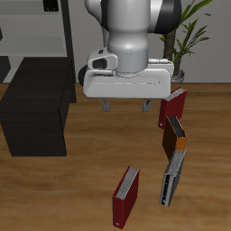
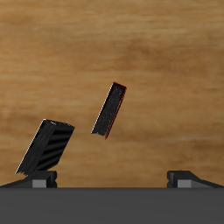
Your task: Place the right red book flat on top of the shelf
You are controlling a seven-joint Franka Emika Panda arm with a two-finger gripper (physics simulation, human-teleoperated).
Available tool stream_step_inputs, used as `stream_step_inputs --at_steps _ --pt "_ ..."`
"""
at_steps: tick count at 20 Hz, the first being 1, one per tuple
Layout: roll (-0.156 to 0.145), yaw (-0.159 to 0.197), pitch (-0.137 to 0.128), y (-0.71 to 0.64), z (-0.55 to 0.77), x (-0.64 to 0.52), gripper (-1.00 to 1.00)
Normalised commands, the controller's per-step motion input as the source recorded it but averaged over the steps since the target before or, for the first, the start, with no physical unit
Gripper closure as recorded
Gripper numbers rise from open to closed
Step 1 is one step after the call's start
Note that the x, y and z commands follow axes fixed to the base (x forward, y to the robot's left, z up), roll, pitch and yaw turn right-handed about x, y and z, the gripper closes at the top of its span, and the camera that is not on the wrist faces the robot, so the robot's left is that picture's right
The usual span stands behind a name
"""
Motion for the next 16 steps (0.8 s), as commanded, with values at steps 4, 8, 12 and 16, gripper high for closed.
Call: stream_step_inputs --at_steps 4,8,12,16 --pt "0.016 -0.033 -0.019 0.04 -0.13 0.30 -1.00" --pt "0.006 -0.059 -0.029 0.00 -0.14 0.23 -1.00" --pt "0.046 -0.013 -0.050 0.06 -0.19 0.11 -1.00" --pt "-0.004 -0.009 -0.029 0.07 -0.27 0.11 -1.00"
